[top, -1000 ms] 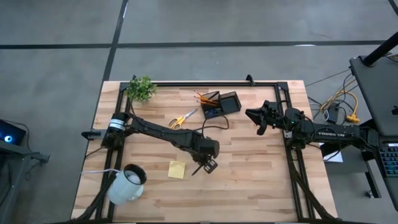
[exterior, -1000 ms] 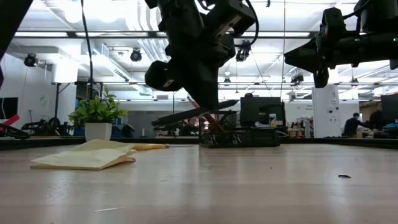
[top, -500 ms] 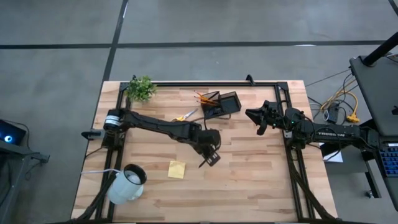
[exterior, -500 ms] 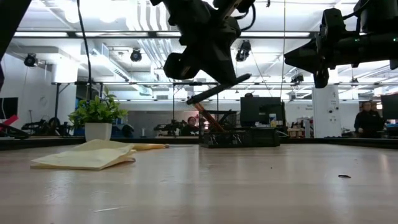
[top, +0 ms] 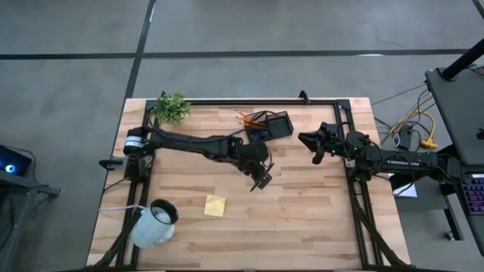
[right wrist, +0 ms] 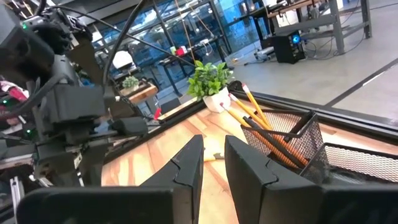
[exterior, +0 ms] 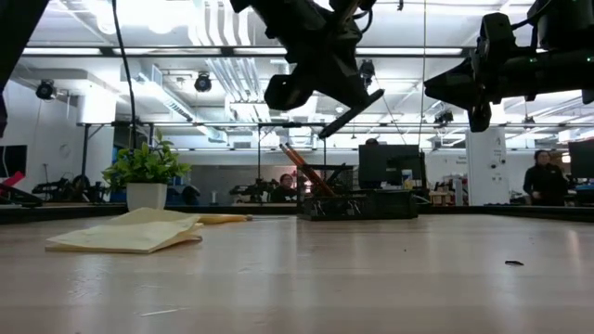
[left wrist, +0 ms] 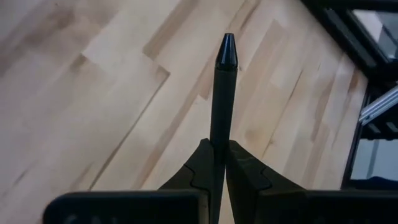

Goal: Pick and place office supplies into organizer
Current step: Put the pen into the desk organizer

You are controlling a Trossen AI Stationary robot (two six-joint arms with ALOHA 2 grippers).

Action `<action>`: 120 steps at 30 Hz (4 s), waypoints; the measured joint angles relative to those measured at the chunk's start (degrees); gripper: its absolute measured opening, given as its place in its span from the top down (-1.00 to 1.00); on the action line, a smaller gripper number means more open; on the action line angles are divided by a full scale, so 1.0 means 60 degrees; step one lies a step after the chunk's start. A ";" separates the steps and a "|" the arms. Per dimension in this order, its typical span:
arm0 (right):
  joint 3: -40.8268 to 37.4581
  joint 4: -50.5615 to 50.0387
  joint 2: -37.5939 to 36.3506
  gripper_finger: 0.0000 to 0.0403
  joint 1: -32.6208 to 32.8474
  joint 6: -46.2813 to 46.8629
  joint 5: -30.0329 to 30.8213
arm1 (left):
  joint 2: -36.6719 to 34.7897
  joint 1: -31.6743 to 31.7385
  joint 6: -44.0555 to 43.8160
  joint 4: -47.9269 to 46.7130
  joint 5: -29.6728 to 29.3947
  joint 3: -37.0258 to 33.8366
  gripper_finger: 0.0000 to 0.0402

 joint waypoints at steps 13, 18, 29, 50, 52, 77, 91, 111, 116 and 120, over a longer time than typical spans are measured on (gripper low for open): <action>0.0000 -0.0033 0.0004 0.72 0.0000 -0.0008 0.0001 | -0.0097 0.0505 0.0358 0.0820 0.0016 -0.0004 0.97; 0.0000 -0.0036 0.0004 0.72 0.0000 -0.0007 0.0001 | -0.0097 0.0708 0.0450 0.1319 0.0020 0.0021 0.97; 0.0000 -0.0055 0.0004 0.72 -0.0007 -0.0004 0.0001 | -0.0097 0.1193 0.0810 0.1793 0.0066 0.0003 0.97; -0.0001 -0.0055 0.0004 0.72 -0.0004 0.0000 0.0001 | -0.0097 0.2079 0.1993 0.3248 0.0022 -0.0048 0.98; 0.0000 -0.0055 0.0004 0.72 0.0004 0.0000 0.0001 | -0.0100 0.2192 0.2229 0.3249 0.0016 -0.0036 0.98; -0.0003 -0.0055 0.0001 0.72 0.0000 0.0000 0.0002 | -0.0097 0.3398 0.4511 0.4209 -0.1297 -0.0063 0.98; 0.0000 -0.0055 0.0004 0.72 -0.0007 0.0000 0.0004 | 0.0008 0.3438 0.4972 0.4180 -0.3751 -0.0090 0.98; 0.0000 -0.0353 0.0004 0.72 -0.0004 0.0004 0.0005 | 0.0063 0.3489 0.5181 0.6035 -0.4304 -0.1078 0.98; 0.0000 -0.0350 0.0003 0.72 0.0002 0.0004 0.0010 | 0.0063 0.3503 0.5177 0.6032 -0.4304 -0.1264 0.98; 0.0000 -0.0350 0.0004 0.72 0.0004 0.0004 0.0015 | 0.0063 0.3503 0.5174 0.6134 -0.4286 -0.1672 0.98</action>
